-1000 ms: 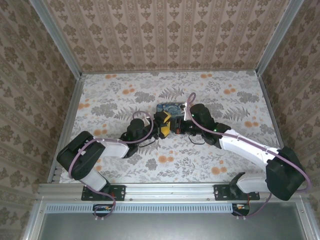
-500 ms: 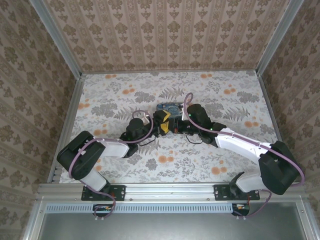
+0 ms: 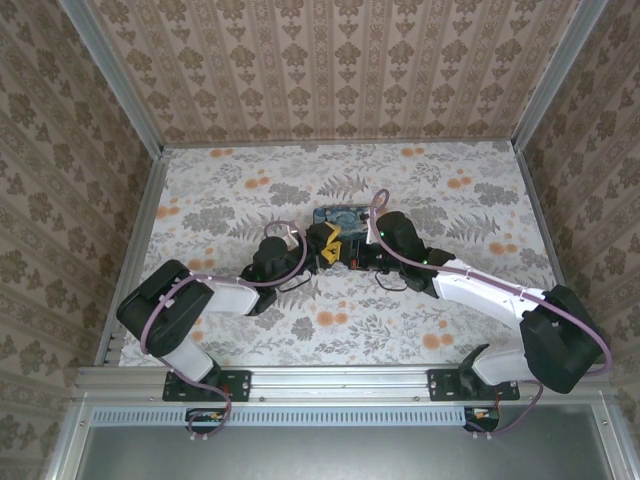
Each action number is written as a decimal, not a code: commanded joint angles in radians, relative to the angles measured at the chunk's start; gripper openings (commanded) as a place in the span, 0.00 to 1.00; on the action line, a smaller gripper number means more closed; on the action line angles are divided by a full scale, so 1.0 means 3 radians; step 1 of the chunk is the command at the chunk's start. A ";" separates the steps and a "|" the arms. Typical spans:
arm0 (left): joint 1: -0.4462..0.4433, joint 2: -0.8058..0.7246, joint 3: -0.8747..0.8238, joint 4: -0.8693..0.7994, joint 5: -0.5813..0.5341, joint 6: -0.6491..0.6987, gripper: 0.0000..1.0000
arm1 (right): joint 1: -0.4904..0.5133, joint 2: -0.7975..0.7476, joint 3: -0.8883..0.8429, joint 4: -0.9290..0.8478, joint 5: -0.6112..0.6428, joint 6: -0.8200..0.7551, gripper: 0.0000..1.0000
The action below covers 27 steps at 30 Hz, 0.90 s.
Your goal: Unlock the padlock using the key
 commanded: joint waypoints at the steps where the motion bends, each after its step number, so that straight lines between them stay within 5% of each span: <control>1: 0.0024 0.0032 -0.0041 0.0143 -0.0036 0.0083 0.49 | -0.0002 -0.0078 -0.0033 0.0037 0.0068 0.0016 0.00; 27: 0.0043 0.0241 -0.0091 0.0401 -0.0051 0.0043 0.22 | -0.0030 -0.0051 -0.0046 0.0038 0.0093 0.0005 0.00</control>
